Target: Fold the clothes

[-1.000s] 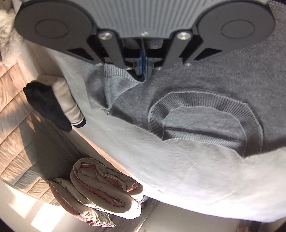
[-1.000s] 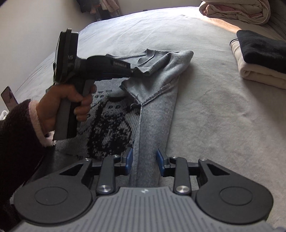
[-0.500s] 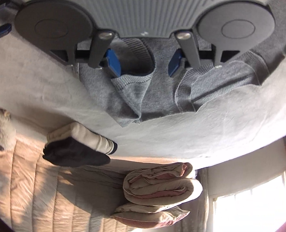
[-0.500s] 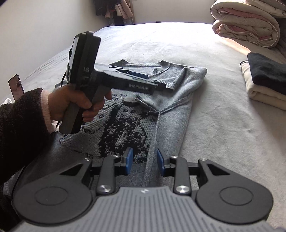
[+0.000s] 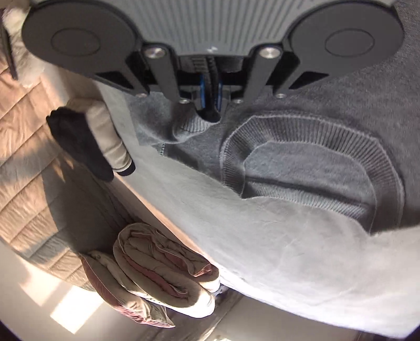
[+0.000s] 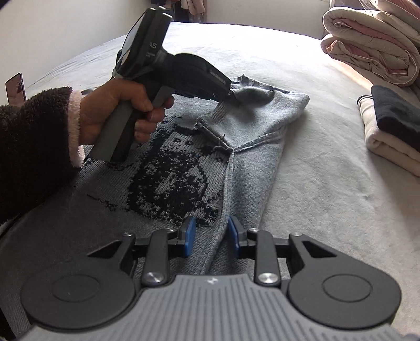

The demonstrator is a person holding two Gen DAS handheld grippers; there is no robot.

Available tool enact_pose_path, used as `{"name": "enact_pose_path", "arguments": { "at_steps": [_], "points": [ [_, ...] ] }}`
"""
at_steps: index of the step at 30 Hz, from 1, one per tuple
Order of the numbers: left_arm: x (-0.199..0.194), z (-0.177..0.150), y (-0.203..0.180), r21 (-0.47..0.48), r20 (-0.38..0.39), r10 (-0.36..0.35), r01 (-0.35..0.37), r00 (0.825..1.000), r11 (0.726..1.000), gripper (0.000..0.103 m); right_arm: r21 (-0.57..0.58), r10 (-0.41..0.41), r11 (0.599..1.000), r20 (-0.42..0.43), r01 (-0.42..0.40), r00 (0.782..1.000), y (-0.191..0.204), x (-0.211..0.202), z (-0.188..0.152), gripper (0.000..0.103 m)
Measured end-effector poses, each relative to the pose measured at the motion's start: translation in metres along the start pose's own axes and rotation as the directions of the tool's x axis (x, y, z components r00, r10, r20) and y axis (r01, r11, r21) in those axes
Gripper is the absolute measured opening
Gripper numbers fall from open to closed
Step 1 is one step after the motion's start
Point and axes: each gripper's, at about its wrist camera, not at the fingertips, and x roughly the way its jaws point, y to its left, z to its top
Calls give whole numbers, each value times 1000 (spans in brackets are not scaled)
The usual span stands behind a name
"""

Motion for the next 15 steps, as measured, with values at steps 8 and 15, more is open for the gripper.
{"name": "enact_pose_path", "arguments": {
  "at_steps": [8, 15],
  "points": [
    [1, -8, -4, -21, 21, -16, 16, 1000, 1000, 2, 37, -19, 999, -8, 19, 1000, -7, 3, -2, 12],
    [-15, 0, 9, -140, 83, -46, 57, 995, 989, 2, 175, 81, 980, 68, -92, 994, -18, -7, 8, 4]
  ]
}}
